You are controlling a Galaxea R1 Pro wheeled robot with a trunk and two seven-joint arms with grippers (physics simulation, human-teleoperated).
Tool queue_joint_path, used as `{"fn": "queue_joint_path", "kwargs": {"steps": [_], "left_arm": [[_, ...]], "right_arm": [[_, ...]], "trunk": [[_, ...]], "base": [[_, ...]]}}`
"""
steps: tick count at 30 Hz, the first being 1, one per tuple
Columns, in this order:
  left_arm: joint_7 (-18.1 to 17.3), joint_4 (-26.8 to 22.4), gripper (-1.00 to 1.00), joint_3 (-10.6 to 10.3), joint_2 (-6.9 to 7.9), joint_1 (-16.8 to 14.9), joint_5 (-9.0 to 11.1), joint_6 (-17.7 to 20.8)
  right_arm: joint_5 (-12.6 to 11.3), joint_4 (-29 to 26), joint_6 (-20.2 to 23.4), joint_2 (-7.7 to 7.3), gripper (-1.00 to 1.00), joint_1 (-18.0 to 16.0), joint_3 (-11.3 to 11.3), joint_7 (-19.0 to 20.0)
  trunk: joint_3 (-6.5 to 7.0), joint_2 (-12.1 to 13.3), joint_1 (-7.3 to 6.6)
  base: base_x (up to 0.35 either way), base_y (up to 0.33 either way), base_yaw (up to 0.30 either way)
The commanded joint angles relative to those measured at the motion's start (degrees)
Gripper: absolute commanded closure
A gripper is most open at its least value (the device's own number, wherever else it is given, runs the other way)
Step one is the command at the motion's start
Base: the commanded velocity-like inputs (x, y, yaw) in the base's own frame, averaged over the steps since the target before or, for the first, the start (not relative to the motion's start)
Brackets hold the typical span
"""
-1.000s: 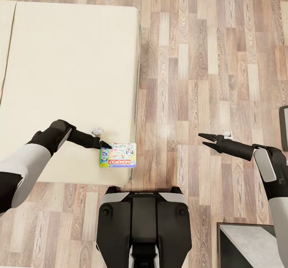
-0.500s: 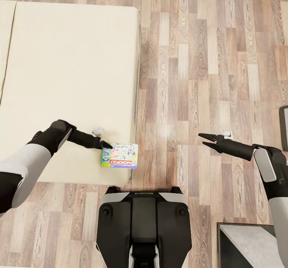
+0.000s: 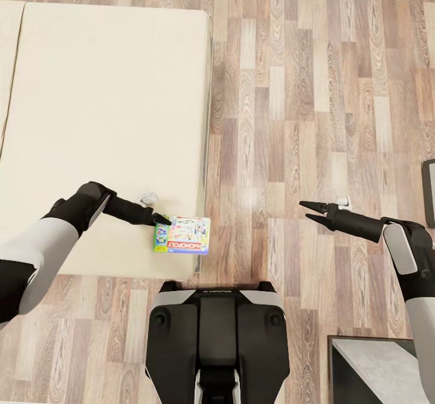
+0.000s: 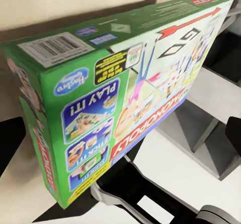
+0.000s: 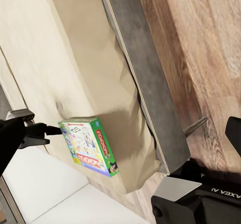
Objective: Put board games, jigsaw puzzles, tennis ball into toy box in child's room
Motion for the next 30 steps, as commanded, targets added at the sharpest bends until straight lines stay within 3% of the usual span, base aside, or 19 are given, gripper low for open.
{"fn": "queue_joint_path", "kwargs": {"steps": [1, 30], "left_arm": [[-0.54, -0.08, -1.0, 0.07, -0.04, 0.0, -0.53, 0.4], [-0.58, -0.08, -1.0, 0.37, -1.85, 0.39, -0.49, 0.4]], "right_arm": [[0.29, 0.0, 0.24, 0.01, -1.0, -0.03, -0.08, 0.36], [0.21, 0.0, 0.24, 0.0, -1.0, -0.03, -0.08, 0.45]], "trunk": [[-0.06, -0.09, 0.04], [-0.06, -0.09, 0.04]], "base": [[0.0, 0.0, 0.0], [0.0, 0.0, 0.0]]}}
